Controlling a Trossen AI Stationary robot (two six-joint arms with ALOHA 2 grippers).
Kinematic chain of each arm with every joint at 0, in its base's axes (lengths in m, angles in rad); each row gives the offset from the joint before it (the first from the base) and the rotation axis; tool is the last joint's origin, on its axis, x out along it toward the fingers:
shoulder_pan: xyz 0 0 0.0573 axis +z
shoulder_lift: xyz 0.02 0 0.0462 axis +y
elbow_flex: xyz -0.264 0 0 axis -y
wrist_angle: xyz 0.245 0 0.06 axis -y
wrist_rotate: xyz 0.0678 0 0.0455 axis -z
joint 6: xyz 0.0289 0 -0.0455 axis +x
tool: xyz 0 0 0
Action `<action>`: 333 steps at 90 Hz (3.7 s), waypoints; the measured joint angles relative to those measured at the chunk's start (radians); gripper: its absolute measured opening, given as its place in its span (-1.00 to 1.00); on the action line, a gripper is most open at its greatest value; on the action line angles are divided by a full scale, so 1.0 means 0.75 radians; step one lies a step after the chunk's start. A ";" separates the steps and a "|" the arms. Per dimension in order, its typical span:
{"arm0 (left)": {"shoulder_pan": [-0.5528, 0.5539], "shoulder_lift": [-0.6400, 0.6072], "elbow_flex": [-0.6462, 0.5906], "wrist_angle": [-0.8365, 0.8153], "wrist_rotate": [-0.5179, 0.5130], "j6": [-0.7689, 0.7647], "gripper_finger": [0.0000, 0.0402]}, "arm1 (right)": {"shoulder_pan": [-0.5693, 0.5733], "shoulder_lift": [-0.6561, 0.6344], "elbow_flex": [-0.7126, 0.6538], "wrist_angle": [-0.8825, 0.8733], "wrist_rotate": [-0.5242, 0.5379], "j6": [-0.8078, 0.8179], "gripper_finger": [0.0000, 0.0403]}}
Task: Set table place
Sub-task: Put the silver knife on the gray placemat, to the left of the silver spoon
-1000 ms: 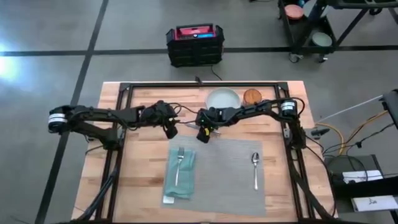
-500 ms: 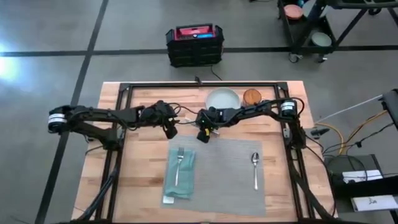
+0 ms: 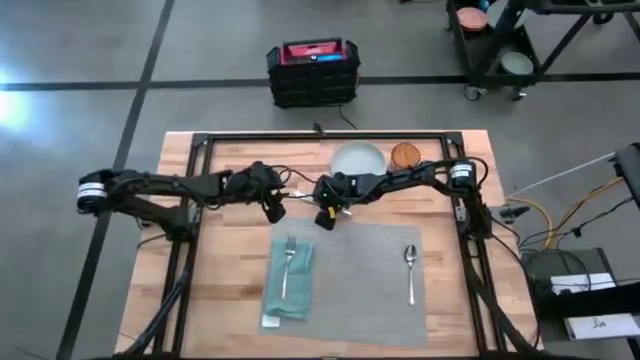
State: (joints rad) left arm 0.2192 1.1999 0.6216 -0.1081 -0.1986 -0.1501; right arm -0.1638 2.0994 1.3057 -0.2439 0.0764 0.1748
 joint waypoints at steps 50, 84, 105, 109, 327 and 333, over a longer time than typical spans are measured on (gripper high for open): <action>0.000 0.000 -0.001 0.003 0.000 0.000 -0.43 | 0.001 0.000 0.023 0.022 -0.025 -0.002 -0.99; 0.000 0.000 -0.001 0.005 0.000 -0.010 -0.43 | 0.001 -0.087 0.029 -0.069 -0.049 0.009 -0.89; 0.001 0.000 -0.001 0.004 0.000 -0.010 -0.43 | -0.002 -0.138 0.052 -0.063 -0.035 -0.030 -0.46; 0.001 0.000 -0.001 0.005 0.000 -0.010 -0.43 | -0.003 -0.131 0.048 -0.068 -0.034 -0.039 -0.38; -0.002 0.007 -0.002 0.026 0.000 -0.021 -0.43 | 0.044 0.022 -0.027 0.159 0.111 -0.075 -0.98; -0.003 0.007 -0.002 0.026 0.000 -0.021 -0.43 | 0.045 0.010 -0.027 0.159 0.123 -0.072 -0.98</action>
State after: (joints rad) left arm 0.2173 1.2049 0.6205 -0.0887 -0.1986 -0.1661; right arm -0.1303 2.1071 1.2858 -0.1249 0.1684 0.1211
